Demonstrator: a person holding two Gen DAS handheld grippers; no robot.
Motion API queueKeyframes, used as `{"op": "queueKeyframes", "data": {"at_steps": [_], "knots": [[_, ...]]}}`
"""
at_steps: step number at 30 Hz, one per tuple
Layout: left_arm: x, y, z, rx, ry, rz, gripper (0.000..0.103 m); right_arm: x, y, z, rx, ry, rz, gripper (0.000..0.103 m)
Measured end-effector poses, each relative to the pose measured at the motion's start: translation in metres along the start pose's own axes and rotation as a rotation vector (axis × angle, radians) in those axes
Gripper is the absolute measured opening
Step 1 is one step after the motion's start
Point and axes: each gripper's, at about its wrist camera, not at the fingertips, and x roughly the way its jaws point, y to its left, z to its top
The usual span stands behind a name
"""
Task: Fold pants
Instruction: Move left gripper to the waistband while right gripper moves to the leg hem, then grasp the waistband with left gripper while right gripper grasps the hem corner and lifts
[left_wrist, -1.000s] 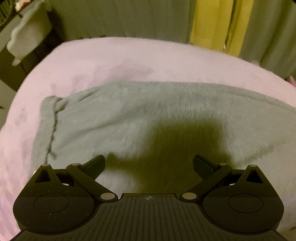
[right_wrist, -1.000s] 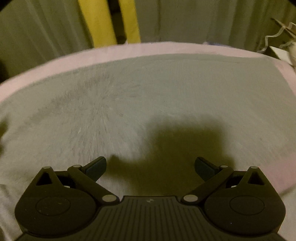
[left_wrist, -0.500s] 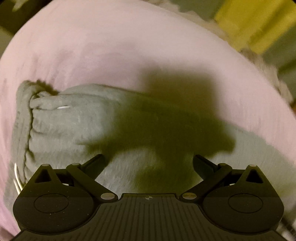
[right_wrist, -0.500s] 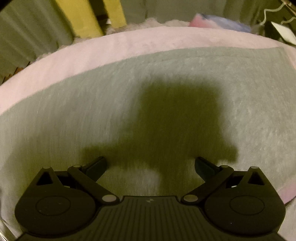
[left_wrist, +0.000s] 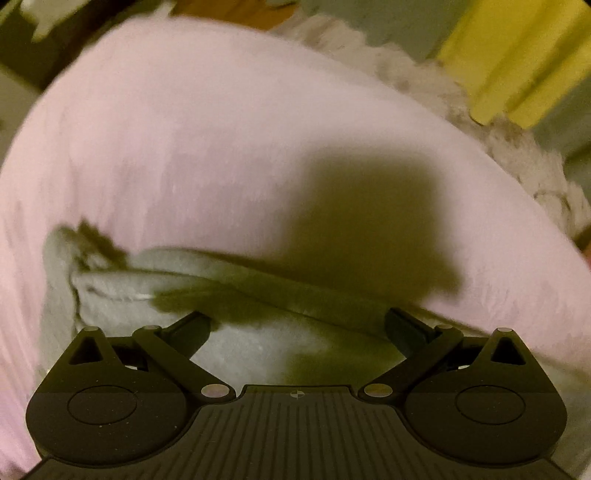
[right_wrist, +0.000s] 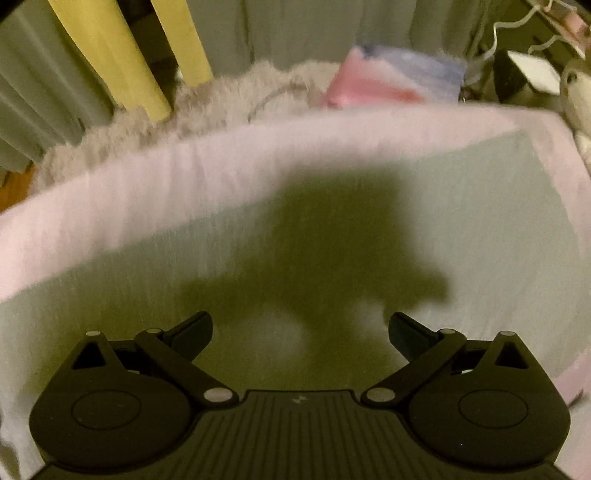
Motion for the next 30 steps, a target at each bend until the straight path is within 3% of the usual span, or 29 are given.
{"op": "queueKeyframes", "data": {"at_steps": [2, 7, 12, 15, 18, 23, 25, 30], "knots": [[0.0, 0.0, -0.004, 0.03, -0.005, -0.007, 0.103, -0.002, -0.011, 0.011, 0.005, -0.025, -0.028, 0.101], [0.001, 0.02, 0.0, -0.07, 0.019, -0.039, 0.103, 0.015, -0.05, 0.041, 0.144, -0.029, -0.057, 0.101], [0.003, 0.027, 0.005, -0.152, 0.008, 0.01, 0.103, 0.03, -0.058, 0.055, 0.245, -0.074, -0.064, 0.101], [0.005, 0.022, 0.002, -0.144, -0.019, 0.03, 0.103, 0.04, -0.058, 0.057, 0.284, -0.092, -0.075, 0.1], [0.009, 0.018, -0.006, -0.102, -0.031, 0.051, 0.103, 0.053, -0.056, 0.054, 0.318, -0.087, -0.097, 0.092], [0.013, 0.022, -0.015, -0.092, -0.051, 0.029, 0.103, 0.061, -0.055, 0.042, 0.353, -0.119, -0.116, 0.087], [0.012, 0.029, -0.016, -0.099, -0.067, -0.001, 0.098, 0.059, -0.054, 0.038, 0.343, -0.145, -0.116, 0.075], [-0.002, 0.057, -0.027, -0.169, -0.097, -0.039, 0.071, 0.05, -0.054, 0.029, 0.296, -0.194, -0.105, 0.042]]}}
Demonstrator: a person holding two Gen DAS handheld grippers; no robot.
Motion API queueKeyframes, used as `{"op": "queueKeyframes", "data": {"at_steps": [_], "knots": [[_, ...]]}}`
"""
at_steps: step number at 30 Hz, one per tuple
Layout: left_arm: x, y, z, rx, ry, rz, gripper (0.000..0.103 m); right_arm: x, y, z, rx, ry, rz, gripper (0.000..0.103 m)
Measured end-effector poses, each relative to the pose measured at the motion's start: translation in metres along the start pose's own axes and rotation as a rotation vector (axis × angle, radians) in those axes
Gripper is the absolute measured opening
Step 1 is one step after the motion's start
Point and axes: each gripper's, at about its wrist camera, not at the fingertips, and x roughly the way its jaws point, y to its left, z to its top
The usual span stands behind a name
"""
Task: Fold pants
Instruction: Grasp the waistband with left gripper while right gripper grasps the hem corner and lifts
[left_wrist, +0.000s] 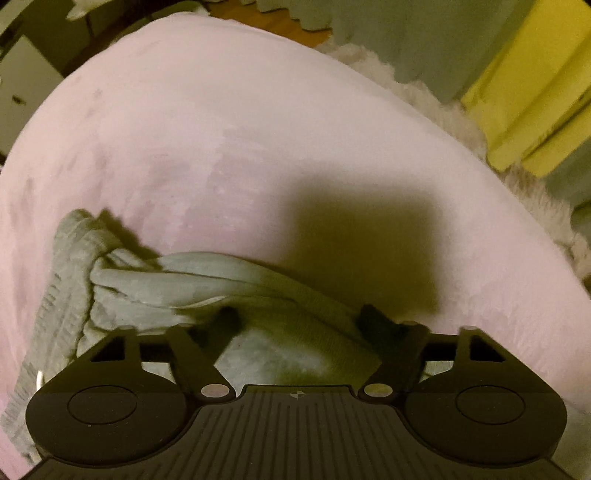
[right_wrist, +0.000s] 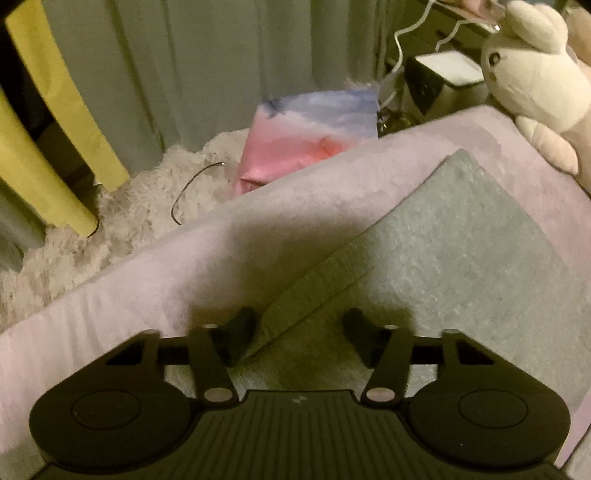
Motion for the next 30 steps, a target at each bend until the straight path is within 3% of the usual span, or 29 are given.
{"op": "queueKeyframes", "data": {"at_steps": [4, 7, 10, 22, 30], "knots": [[-0.009, 0.008, -0.008, 0.006, -0.033, -0.009, 0.044, -0.008, -0.009, -0.007, 0.029, -0.038, 0.035, 0.019], [-0.025, 0.02, -0.023, 0.002, -0.057, -0.032, 0.027, -0.014, -0.012, -0.014, 0.033, -0.059, 0.059, 0.011], [-0.039, 0.032, -0.035, -0.013, -0.072, -0.062, 0.019, -0.023, -0.016, -0.018, 0.038, -0.08, 0.082, 0.008], [-0.089, 0.07, -0.095, -0.014, -0.177, -0.176, 0.012, -0.103, -0.079, -0.052, 0.109, -0.198, 0.248, 0.006], [-0.143, 0.152, -0.187, -0.024, -0.313, -0.307, 0.012, -0.189, -0.162, -0.131, 0.137, -0.332, 0.359, 0.005]]}}
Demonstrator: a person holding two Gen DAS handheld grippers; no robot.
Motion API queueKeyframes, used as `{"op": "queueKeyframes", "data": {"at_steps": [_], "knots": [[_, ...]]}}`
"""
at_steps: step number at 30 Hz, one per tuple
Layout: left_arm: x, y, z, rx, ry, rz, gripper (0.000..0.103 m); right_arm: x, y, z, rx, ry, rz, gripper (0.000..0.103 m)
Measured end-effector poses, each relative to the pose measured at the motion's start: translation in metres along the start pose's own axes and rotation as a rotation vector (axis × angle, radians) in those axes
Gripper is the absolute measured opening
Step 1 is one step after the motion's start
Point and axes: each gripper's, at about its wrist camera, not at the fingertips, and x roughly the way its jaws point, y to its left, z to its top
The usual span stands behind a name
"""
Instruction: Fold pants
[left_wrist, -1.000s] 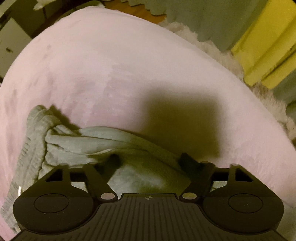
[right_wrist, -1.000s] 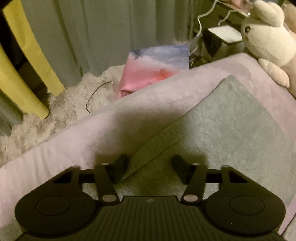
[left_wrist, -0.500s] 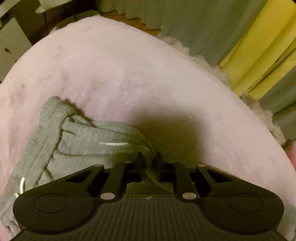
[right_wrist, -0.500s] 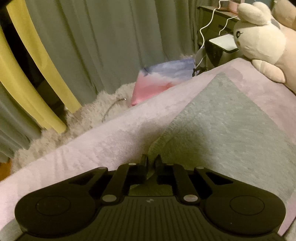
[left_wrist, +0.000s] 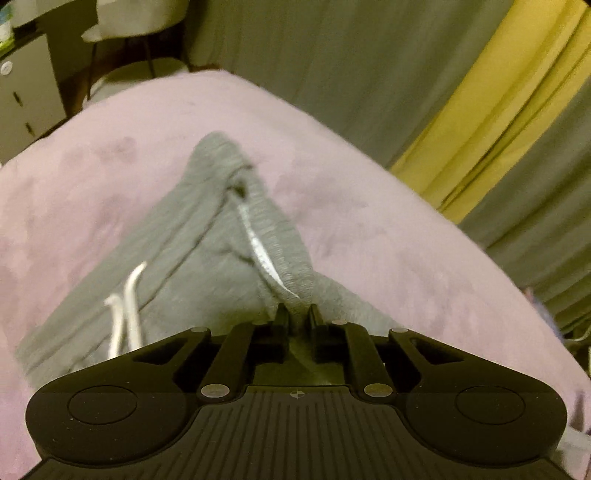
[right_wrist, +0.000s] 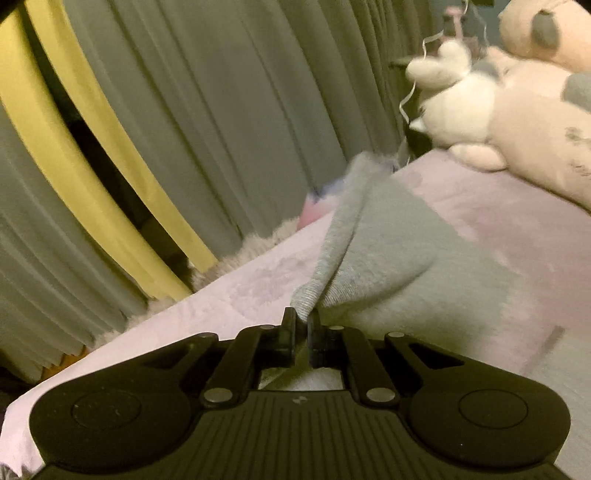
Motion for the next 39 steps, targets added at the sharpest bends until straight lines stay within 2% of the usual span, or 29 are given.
{"op": "queueKeyframes", "data": {"at_steps": [5, 6, 8, 9, 10, 11, 12, 14, 15, 16, 17, 18, 19, 21, 24, 27, 30, 31, 33, 37, 38, 39], "knots": [[-0.048, 0.056, -0.077, -0.012, -0.022, -0.09, 0.012, -0.097, -0.063, -0.054, 0.008, -0.066, 0.047, 0.0], [-0.054, 0.071, -0.097, -0.031, -0.003, -0.11, 0.012, -0.113, -0.078, -0.07, -0.01, -0.065, 0.045, 0.0], [-0.057, 0.092, -0.127, -0.042, 0.035, -0.119, 0.012, -0.13, -0.105, -0.095, -0.021, 0.005, 0.048, 0.0], [-0.056, 0.1, -0.142, -0.046, 0.058, -0.105, 0.012, -0.133, -0.119, -0.105, 0.001, 0.047, 0.039, 0.0], [-0.052, 0.103, -0.15, -0.043, 0.076, -0.084, 0.009, -0.132, -0.131, -0.113, 0.029, 0.09, 0.027, 0.005], [-0.049, 0.104, -0.158, -0.028, 0.094, -0.032, 0.005, -0.129, -0.14, -0.119, 0.041, 0.137, 0.013, 0.005], [-0.046, 0.1, -0.163, 0.011, 0.098, 0.034, 0.005, -0.126, -0.143, -0.121, 0.04, 0.16, -0.004, 0.006], [-0.046, 0.091, -0.166, 0.084, 0.053, 0.092, 0.005, -0.12, -0.133, -0.115, -0.012, 0.154, -0.014, 0.007], [-0.048, 0.086, -0.165, 0.104, 0.025, 0.097, 0.005, -0.114, -0.123, -0.107, -0.058, 0.13, -0.007, 0.013], [-0.051, 0.082, -0.162, 0.11, -0.009, 0.084, 0.007, -0.108, -0.111, -0.101, -0.103, 0.1, 0.003, 0.034], [-0.05, 0.081, -0.16, 0.101, -0.035, 0.071, 0.012, -0.098, -0.099, -0.092, -0.145, 0.064, 0.003, 0.048], [-0.048, 0.08, -0.158, 0.079, -0.065, 0.057, 0.024, -0.087, -0.087, -0.086, -0.188, 0.025, -0.009, 0.073], [-0.045, 0.08, -0.156, 0.068, -0.074, 0.052, 0.038, -0.074, -0.074, -0.081, -0.233, -0.005, -0.021, 0.077], [-0.035, 0.077, -0.155, 0.06, -0.075, 0.059, 0.046, -0.042, -0.053, -0.077, -0.332, -0.008, -0.048, 0.077], [-0.019, 0.077, -0.159, 0.077, -0.078, 0.084, 0.049, 0.003, -0.027, -0.082, -0.468, 0.026, -0.107, 0.076], [-0.011, 0.076, -0.164, 0.096, -0.138, 0.077, 0.062, 0.037, -0.011, -0.089, -0.566, 0.006, -0.169, 0.075], [-0.008, 0.07, -0.169, 0.134, -0.2, 0.101, 0.075, 0.063, -0.01, -0.091, -0.562, 0.015, -0.206, 0.068], [-0.007, 0.067, -0.17, 0.147, -0.207, 0.11, 0.077, 0.07, -0.011, -0.091, -0.559, 0.024, -0.222, 0.06], [-0.003, 0.062, -0.172, 0.175, -0.22, 0.12, 0.08, 0.081, -0.02, -0.092, -0.531, 0.03, -0.232, 0.057], [-0.003, 0.064, -0.171, 0.191, -0.227, 0.103, 0.079, 0.086, -0.027, -0.096, -0.542, 0.014, -0.232, 0.056], [-0.006, 0.067, -0.171, 0.184, -0.23, 0.085, 0.079, 0.086, -0.026, -0.097, -0.557, 0.015, -0.235, 0.054], [-0.01, 0.071, -0.171, 0.174, -0.237, 0.059, 0.079, 0.084, -0.023, -0.098, -0.563, 0.019, -0.228, 0.047]]}}
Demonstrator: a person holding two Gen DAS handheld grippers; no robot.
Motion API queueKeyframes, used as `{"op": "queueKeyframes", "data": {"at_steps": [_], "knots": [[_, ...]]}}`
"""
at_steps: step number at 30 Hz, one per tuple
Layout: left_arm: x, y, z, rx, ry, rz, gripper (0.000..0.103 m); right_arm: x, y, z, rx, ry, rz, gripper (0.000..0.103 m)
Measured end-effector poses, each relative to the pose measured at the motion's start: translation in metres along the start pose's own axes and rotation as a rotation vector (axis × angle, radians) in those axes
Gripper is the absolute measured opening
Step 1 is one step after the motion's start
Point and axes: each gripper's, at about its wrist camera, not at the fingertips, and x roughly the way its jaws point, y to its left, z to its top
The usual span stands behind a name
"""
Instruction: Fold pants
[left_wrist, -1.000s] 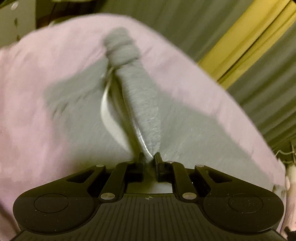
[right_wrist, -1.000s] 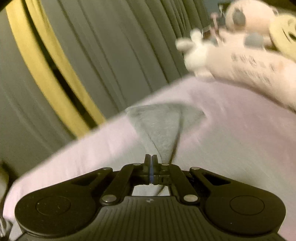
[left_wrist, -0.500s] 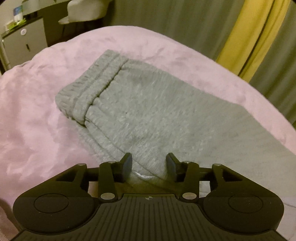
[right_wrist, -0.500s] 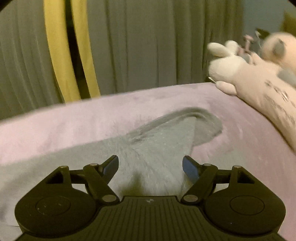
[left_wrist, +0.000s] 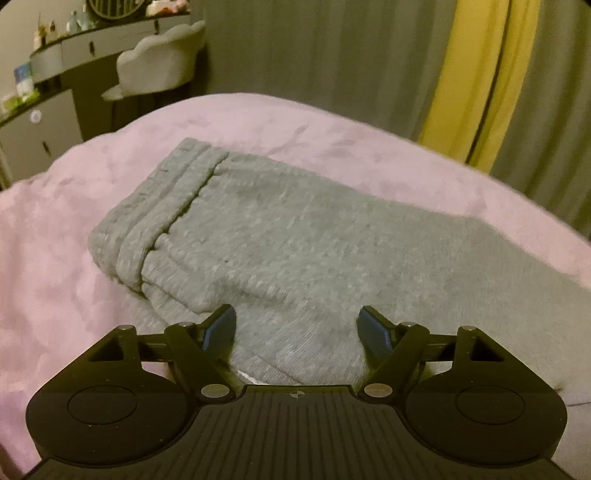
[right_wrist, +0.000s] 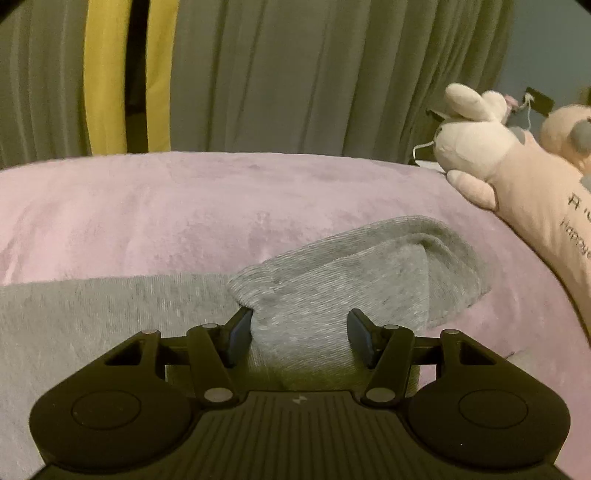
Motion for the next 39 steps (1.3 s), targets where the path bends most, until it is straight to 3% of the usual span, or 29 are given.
{"op": "queueKeyframes", "data": {"at_steps": [2, 3, 4, 6, 8, 11, 14, 15, 16, 17, 18, 22, 27, 33, 36, 38, 39], "knots": [[-0.006, 0.009, -0.001, -0.027, -0.01, -0.026, 0.079, -0.006, 0.0, 0.001, 0.023, 0.015, 0.039, 0.046], [-0.007, 0.012, -0.002, -0.042, -0.015, -0.036, 0.08, -0.01, -0.002, 0.0, 0.036, 0.012, 0.067, 0.052], [-0.008, 0.015, -0.003, -0.054, -0.008, -0.035, 0.08, -0.013, -0.001, -0.001, 0.039, 0.004, 0.081, 0.075], [-0.009, 0.02, -0.006, -0.067, 0.001, -0.027, 0.08, -0.018, 0.006, -0.008, -0.015, -0.029, 0.034, 0.092], [-0.01, 0.019, -0.006, -0.063, 0.01, -0.033, 0.08, -0.014, 0.009, -0.013, -0.063, -0.042, -0.011, 0.092], [-0.012, 0.009, -0.005, -0.015, 0.031, -0.054, 0.081, -0.002, -0.002, -0.013, 0.004, -0.034, -0.036, 0.091], [-0.014, -0.002, -0.011, 0.0, 0.043, -0.074, 0.083, 0.007, -0.014, -0.01, 0.072, -0.028, -0.041, 0.067], [-0.014, -0.006, -0.014, 0.003, 0.046, -0.078, 0.086, 0.007, -0.016, -0.009, 0.074, -0.03, -0.046, 0.055], [-0.015, -0.01, -0.016, 0.007, 0.05, -0.078, 0.086, 0.006, -0.017, -0.007, 0.073, -0.029, -0.043, 0.034], [-0.016, -0.014, -0.017, 0.014, 0.05, -0.084, 0.086, 0.005, -0.018, -0.005, 0.068, -0.028, -0.055, 0.02], [-0.018, -0.017, -0.018, 0.018, 0.053, -0.1, 0.086, 0.002, -0.022, -0.003, 0.081, -0.027, -0.058, 0.012], [-0.025, -0.023, -0.022, -0.011, 0.089, -0.175, 0.085, -0.016, -0.058, -0.004, 0.247, -0.024, -0.002, 0.011], [-0.02, -0.023, -0.03, -0.082, 0.184, -0.31, 0.086, -0.077, -0.124, -0.018, 0.48, -0.101, 0.055, 0.01], [0.007, -0.041, -0.03, -0.148, 0.234, -0.368, 0.089, -0.14, -0.199, -0.048, 0.681, -0.137, 0.105, 0.01], [0.022, -0.05, -0.025, -0.189, 0.222, -0.348, 0.089, -0.142, -0.219, -0.062, 0.742, -0.114, 0.097, 0.01], [0.027, -0.053, -0.019, -0.211, 0.201, -0.316, 0.08, -0.137, -0.221, -0.069, 0.75, -0.083, 0.098, 0.01], [0.027, -0.055, -0.016, -0.217, 0.195, -0.3, 0.066, -0.135, -0.22, -0.07, 0.749, -0.073, 0.094, 0.01]]}}
